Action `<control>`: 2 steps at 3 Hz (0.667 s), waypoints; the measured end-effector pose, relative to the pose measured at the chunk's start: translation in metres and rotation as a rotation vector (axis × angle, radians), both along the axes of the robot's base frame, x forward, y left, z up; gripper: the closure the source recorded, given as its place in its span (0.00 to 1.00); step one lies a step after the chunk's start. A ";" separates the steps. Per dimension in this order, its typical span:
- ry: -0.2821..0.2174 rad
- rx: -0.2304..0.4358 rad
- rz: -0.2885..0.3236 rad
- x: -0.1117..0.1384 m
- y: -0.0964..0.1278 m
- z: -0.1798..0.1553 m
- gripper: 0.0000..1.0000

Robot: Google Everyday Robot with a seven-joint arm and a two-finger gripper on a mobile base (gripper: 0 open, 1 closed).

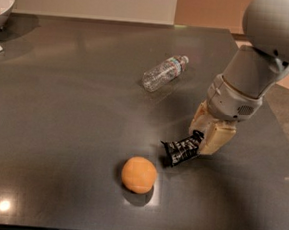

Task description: Move rxbar chocolate near orange

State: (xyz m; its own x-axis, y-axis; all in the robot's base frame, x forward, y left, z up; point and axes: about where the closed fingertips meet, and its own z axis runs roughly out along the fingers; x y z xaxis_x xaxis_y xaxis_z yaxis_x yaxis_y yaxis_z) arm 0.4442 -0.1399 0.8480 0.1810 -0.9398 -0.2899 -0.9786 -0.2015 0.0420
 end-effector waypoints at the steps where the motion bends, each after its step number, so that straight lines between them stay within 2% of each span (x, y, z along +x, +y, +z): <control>1: 0.013 0.012 0.020 -0.011 0.002 -0.003 0.60; 2: 0.025 0.023 0.031 -0.019 0.003 -0.006 0.36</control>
Offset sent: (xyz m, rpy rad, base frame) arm -0.0327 0.0007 -0.0097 0.0303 0.0651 0.0490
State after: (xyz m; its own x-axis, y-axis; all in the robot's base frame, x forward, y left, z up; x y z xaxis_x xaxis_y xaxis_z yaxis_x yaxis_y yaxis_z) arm 0.4253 -0.1369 0.8423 0.2025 -0.9269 -0.3161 -0.9705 -0.2332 0.0618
